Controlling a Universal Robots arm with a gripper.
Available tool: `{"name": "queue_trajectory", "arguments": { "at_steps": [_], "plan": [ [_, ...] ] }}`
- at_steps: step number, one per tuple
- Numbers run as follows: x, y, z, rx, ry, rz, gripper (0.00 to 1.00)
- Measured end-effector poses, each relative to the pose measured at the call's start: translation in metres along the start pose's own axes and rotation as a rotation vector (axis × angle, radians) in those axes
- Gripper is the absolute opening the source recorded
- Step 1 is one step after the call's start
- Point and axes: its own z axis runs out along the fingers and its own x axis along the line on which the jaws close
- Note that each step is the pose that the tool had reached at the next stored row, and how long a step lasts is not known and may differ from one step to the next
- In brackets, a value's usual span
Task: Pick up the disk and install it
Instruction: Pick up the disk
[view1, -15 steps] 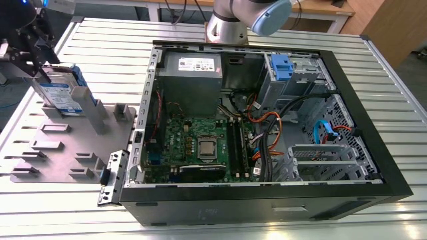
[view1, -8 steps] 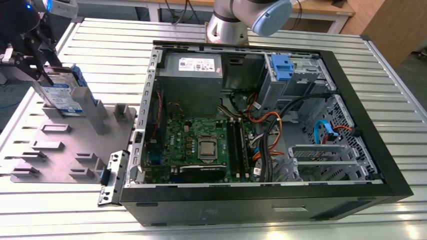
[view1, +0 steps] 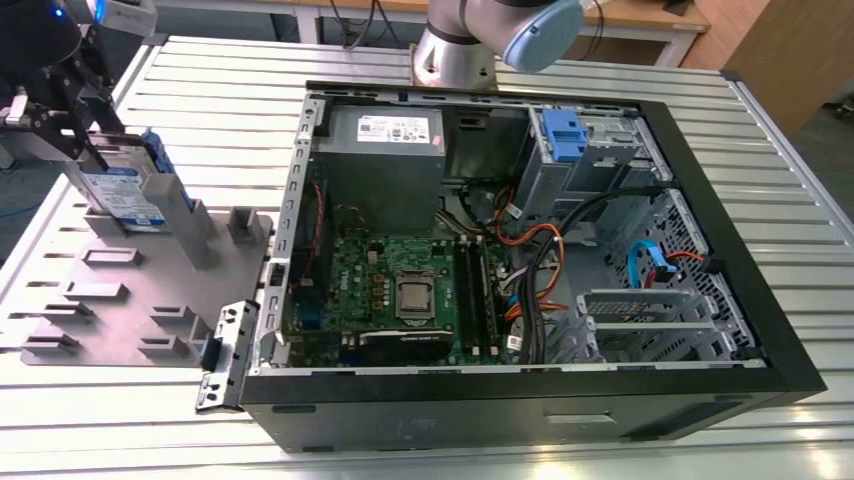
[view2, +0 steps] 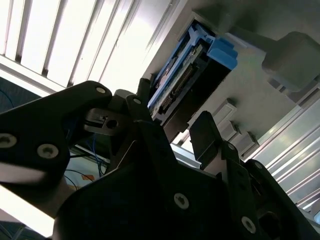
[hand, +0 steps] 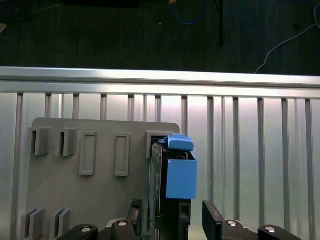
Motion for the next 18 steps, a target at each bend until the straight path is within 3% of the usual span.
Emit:
{"name": "queue_trajectory", "arguments": {
  "at_steps": [3,4,18],
  "plan": [
    [-0.0001,0.0,0.0,0.0,0.0,0.0,0.58],
    [-0.0001,0.0,0.0,-0.0001,0.0001,0.0,0.51],
    [-0.0005,0.0001,-0.0027,0.0,0.0,0.0,0.49]
  ]
}}
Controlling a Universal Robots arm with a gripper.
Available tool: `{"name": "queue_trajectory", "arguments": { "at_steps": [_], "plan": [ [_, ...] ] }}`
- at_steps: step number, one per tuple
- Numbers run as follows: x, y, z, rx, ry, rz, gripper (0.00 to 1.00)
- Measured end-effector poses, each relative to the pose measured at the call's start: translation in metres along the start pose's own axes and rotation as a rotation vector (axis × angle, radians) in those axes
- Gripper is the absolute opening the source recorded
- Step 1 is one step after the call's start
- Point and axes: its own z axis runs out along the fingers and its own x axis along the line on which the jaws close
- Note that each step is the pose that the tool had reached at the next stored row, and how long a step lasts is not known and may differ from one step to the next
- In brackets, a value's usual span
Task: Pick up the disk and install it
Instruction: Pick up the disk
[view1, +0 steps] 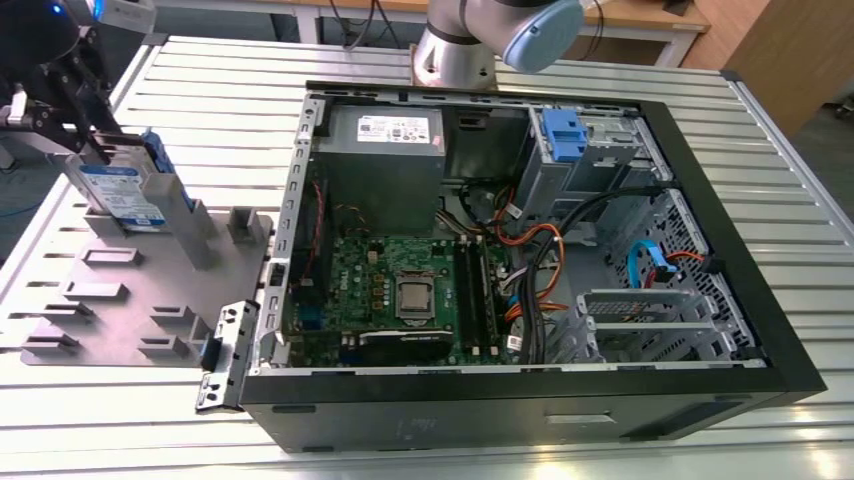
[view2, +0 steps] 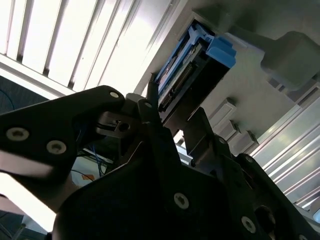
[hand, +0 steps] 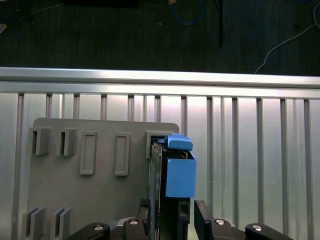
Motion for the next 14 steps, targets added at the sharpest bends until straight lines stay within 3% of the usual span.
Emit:
{"name": "queue_trajectory", "arguments": {
  "at_steps": [1,2,14],
  "plan": [
    [0.0,0.0,-0.0001,0.0,0.0,0.0,0.49],
    [0.0,0.0,-0.0002,0.0,0.0,0.0,0.42],
    [-0.0001,0.0,-0.0013,0.0001,-0.0001,0.0,0.35]
  ]
}}
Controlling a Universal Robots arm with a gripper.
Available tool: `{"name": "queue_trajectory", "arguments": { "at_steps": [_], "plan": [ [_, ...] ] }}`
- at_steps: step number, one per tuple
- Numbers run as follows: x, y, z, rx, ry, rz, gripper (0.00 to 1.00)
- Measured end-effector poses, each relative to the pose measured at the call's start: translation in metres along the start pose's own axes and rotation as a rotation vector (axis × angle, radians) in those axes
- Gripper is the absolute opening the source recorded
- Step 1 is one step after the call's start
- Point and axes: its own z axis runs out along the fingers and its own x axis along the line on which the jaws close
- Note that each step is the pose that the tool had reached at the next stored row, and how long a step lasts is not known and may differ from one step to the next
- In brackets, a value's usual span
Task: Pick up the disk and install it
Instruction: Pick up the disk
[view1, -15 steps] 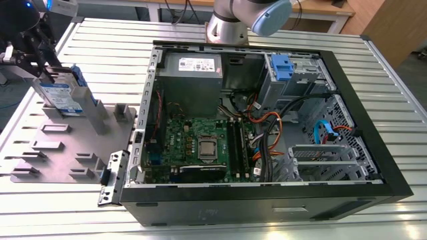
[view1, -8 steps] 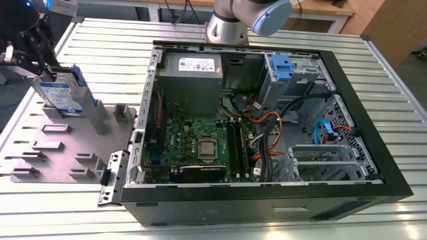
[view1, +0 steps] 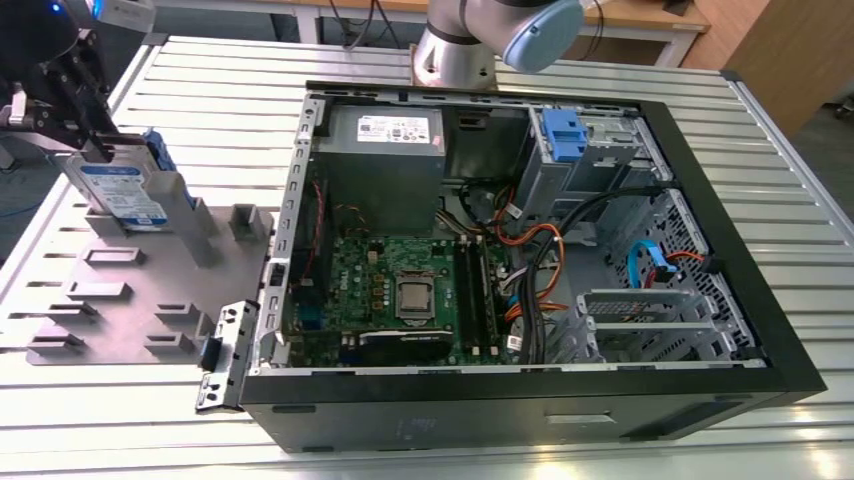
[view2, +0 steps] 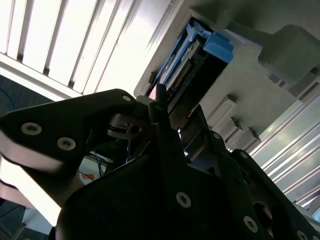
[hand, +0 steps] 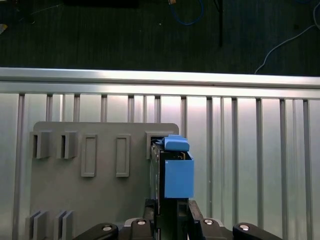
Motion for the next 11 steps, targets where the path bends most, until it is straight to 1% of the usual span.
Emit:
{"name": "queue_trajectory", "arguments": {
  "at_steps": [10,11],
  "plan": [
    [-0.0001,0.0,-0.001,0.0,0.0001,0.0,0.36],
    [-0.0001,0.0,-0.0011,-0.0001,0.0001,0.0,0.43]
  ]
}}
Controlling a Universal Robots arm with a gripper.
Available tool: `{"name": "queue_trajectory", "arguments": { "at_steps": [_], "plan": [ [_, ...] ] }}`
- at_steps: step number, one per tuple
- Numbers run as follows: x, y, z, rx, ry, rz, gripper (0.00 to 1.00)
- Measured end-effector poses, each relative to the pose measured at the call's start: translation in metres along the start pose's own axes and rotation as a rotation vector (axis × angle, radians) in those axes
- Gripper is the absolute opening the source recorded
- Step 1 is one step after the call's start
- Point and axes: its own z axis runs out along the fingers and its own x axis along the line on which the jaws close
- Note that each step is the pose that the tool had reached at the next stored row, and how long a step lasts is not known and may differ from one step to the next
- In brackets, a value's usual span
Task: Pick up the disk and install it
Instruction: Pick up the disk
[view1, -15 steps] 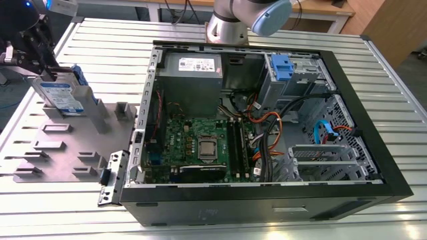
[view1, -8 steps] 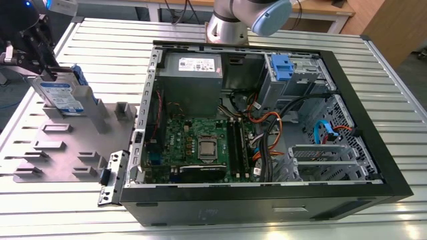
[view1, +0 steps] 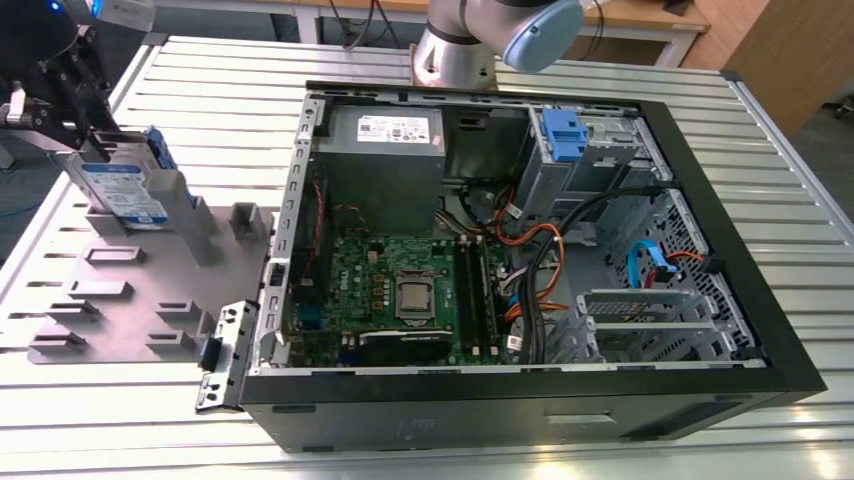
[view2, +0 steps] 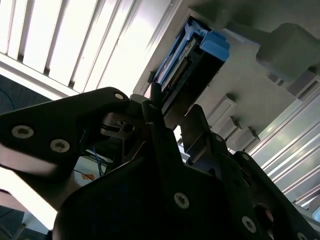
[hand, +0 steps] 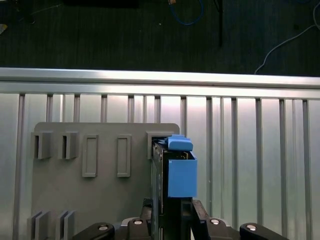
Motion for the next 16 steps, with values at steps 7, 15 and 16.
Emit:
{"name": "queue_trajectory", "arguments": {
  "at_steps": [7,15,16],
  "plan": [
    [0.0003,-0.0002,0.0043,0.0005,-0.0002,0.008,0.43],
    [0.0003,-0.0002,0.005,0.0009,0.0058,0.008,0.43],
    [0.0003,-0.0002,0.0052,0.0009,0.0116,0.008,0.43]
  ]
}}
